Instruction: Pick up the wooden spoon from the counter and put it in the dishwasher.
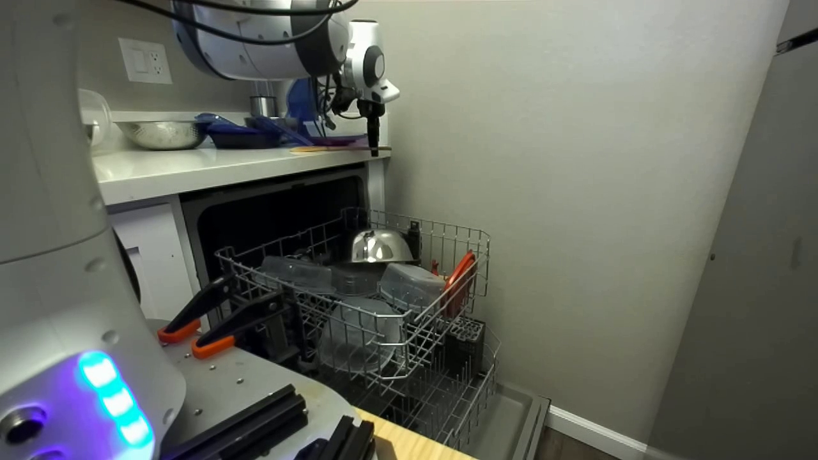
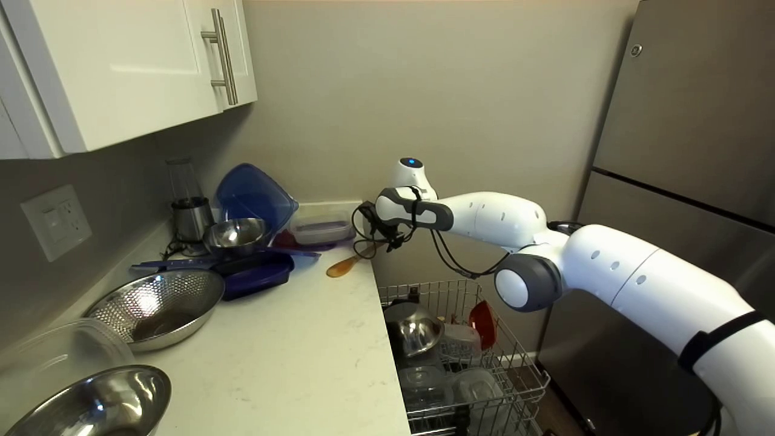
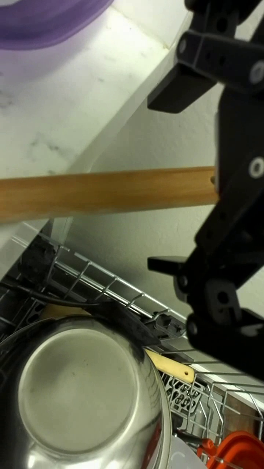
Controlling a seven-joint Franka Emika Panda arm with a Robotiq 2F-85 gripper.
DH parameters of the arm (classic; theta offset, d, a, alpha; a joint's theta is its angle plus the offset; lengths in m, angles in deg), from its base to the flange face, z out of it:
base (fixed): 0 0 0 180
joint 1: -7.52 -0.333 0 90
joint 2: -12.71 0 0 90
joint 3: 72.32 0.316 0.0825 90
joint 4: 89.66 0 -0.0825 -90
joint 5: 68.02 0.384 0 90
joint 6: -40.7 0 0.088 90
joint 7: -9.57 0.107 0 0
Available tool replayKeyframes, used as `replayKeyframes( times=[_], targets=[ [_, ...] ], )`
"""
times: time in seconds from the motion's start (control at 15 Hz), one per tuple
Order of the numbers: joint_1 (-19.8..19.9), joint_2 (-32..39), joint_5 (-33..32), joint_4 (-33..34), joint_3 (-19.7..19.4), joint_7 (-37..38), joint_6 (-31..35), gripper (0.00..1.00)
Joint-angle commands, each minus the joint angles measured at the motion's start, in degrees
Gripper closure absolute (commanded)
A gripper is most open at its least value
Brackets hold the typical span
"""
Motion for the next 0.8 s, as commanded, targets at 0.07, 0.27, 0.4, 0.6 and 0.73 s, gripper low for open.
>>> replayKeyframes(
  times=[0.07, 0.27, 0.4, 0.6, 0.73],
  targets=[
    [-0.2, 1.1, -0.4, -0.4, 0.3, 2.1, 1.5, 0.03],
    [-0.3, 1.8, -0.2, -0.2, 0.6, 1.9, 1.8, 0.3],
    [-0.4, 2.0, -0.2, -0.2, 0.7, 2.0, 1.7, 0.44],
    [-0.4, 2.0, -0.2, -0.3, 0.6, 2.0, 1.3, 0.64],
    [-0.3, 1.9, -0.3, -0.3, 0.6, 2.0, 1.0, 0.77]
  ],
)
